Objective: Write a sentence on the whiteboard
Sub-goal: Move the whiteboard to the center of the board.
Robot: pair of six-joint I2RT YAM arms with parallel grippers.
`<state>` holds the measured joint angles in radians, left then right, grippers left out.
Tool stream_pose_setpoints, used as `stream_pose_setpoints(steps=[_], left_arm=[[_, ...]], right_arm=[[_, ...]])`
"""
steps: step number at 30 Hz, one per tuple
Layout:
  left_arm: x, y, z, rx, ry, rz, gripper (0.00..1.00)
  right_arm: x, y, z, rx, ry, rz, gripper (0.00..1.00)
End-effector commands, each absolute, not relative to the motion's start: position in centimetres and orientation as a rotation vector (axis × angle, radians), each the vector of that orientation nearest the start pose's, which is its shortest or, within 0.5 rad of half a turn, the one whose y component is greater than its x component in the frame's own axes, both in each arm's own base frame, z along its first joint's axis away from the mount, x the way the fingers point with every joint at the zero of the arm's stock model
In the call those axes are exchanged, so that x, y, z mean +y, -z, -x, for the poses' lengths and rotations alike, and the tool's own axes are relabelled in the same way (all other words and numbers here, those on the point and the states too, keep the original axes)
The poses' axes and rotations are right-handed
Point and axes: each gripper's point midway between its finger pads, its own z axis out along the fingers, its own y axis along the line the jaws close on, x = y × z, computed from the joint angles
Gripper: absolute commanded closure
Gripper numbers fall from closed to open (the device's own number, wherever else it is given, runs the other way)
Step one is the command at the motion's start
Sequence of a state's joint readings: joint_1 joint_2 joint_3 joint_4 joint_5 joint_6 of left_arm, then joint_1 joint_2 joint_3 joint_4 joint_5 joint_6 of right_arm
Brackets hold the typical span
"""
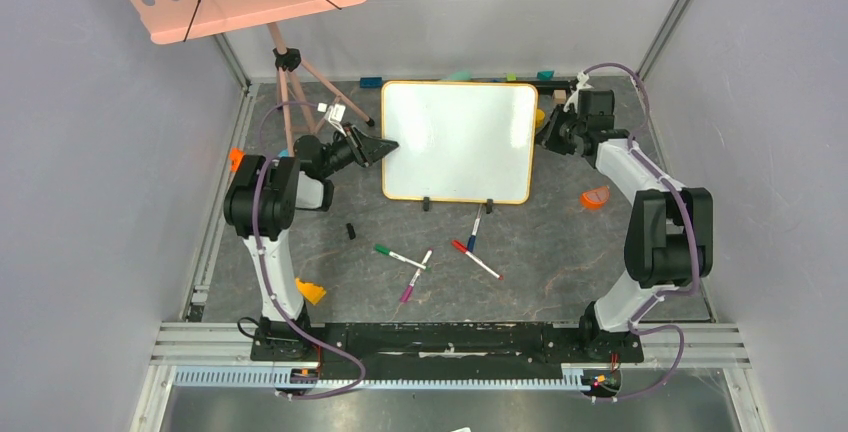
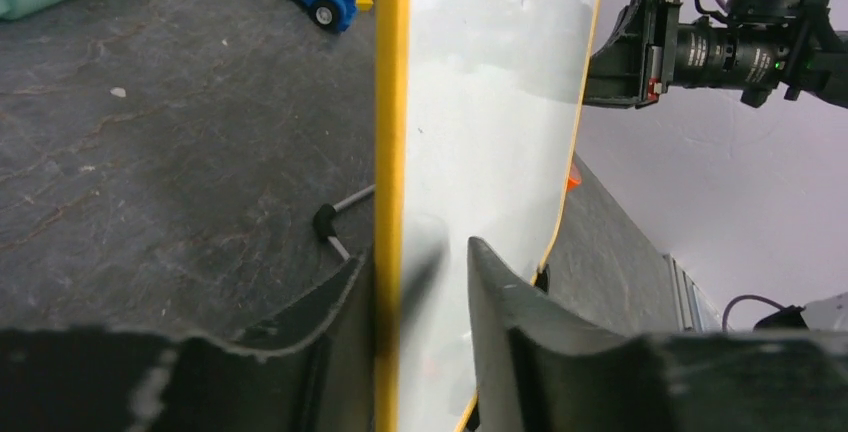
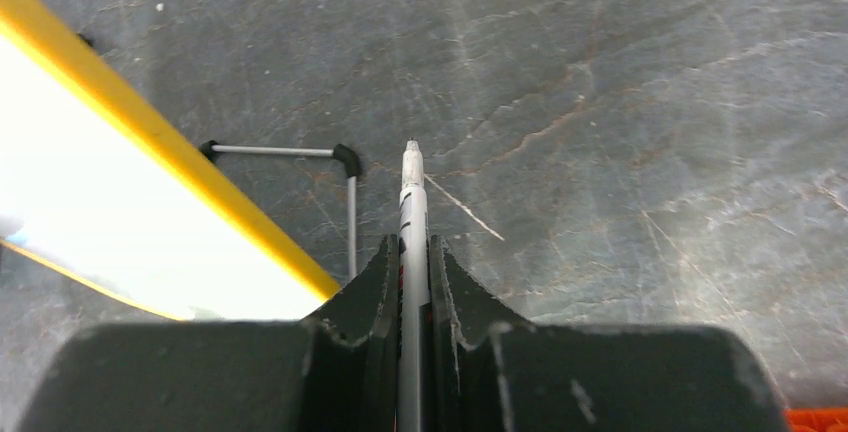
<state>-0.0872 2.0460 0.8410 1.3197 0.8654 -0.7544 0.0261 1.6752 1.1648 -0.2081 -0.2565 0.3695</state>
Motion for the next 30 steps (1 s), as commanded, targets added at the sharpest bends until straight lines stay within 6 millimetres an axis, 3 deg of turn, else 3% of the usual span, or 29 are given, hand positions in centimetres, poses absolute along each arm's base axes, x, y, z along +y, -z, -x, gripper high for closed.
stream_pose_setpoints(steps=[1, 6, 9, 22, 30], left_arm=[[-20.4, -14.7, -42.5, 1.526, 1.367, -0.368, 0.62], [-20.5, -14.1, -42.4, 1.545, 1.387, -0.361, 0.8], [-20.7, -13.8, -42.1, 1.555, 1.411, -0.377, 0.97], [-21.8, -12.3, -38.4, 1.6, 1.516, -0.447, 0.98], [-21.6, -12.6, -35.8, 1.587, 1.412, -0.415, 0.98]], right_arm=[[9.4, -14.1, -45.7, 2.226, -0.63, -0.156, 1.0], [9.9, -14.3, -44.9, 2.215, -0.679, -0.133, 1.0], [10.4, -14.6, -44.2, 2.204, -0.726, -0.109, 1.0], [10.6, -13.8, -39.5, 2.207, -0.752, -0.124, 1.0], [9.7, -14.0, -37.8, 2.216, -0.692, -0.148, 1.0]])
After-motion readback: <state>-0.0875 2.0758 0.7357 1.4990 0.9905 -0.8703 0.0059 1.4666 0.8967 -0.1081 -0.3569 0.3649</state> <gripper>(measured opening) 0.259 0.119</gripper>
